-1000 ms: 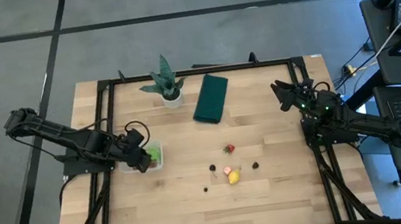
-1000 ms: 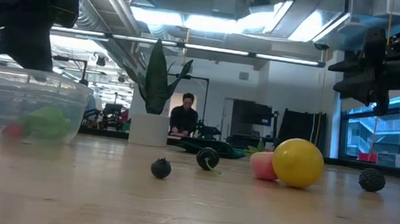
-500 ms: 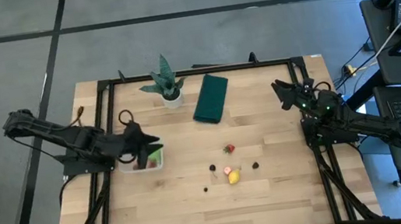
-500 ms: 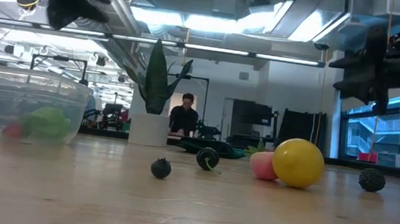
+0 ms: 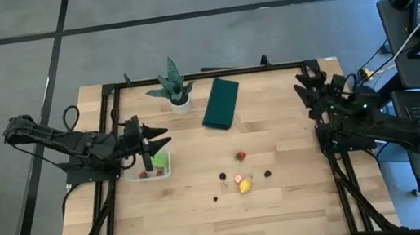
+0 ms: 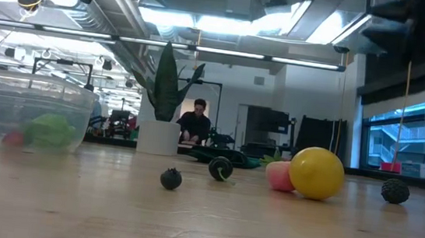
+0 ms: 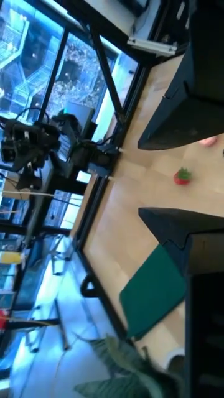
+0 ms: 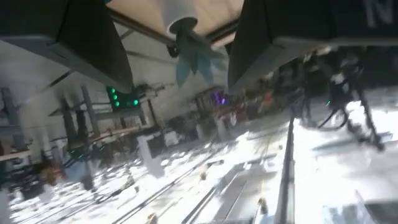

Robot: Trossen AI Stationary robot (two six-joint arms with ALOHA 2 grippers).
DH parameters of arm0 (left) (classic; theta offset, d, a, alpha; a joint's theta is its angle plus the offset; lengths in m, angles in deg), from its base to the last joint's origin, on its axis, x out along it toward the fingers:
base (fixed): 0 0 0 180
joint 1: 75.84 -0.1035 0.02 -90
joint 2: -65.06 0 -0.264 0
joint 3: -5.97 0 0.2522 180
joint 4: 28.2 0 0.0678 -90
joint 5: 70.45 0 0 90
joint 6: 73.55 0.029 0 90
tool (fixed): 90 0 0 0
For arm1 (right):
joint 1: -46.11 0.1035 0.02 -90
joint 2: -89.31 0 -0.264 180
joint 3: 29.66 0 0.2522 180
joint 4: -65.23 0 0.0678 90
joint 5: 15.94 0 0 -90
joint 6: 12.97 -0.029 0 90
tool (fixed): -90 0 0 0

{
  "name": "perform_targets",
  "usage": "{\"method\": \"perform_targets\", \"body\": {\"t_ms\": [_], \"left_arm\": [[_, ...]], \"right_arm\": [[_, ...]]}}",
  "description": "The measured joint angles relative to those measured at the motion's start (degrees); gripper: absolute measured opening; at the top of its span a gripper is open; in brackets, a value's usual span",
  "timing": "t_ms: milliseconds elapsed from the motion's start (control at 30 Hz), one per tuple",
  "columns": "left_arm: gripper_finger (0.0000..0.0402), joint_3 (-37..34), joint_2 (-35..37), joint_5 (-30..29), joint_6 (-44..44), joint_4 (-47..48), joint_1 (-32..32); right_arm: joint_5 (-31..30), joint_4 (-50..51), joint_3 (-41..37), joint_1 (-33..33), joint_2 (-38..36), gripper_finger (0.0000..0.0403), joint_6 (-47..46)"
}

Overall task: Pick and placing Produce into tupperware
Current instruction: Put the strawberry into the transparent bin

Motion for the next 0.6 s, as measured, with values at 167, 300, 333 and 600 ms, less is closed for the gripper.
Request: {"method": "perform_targets", "body": {"t_ms": [167, 300, 333, 600], "left_arm": [[0.0154, 0.00, -0.02, -0.55, 0.48, -0.07, 0.00], [0.0160, 0.00, -0.02, -0.56, 0.56, -0.02, 0.00], [0.0160, 0.00, -0.02, -0.56, 0.66, 0.00, 0.00], [0.0151, 0.00, -0.04, -0.58, 1.53, 0.02, 0.00]], "right_arm": [[7.74, 6.89, 8.34, 0.00, 6.52, 0.0267, 0.52], [13.74, 7.51, 13.80, 0.02, 13.80, 0.0267, 0.80], [14.97, 7.50, 15.06, 0.02, 15.86, 0.0267, 1.08], [22.82, 11.27, 24.96, 1.73, 33.02, 0.0267, 5.18]]}}
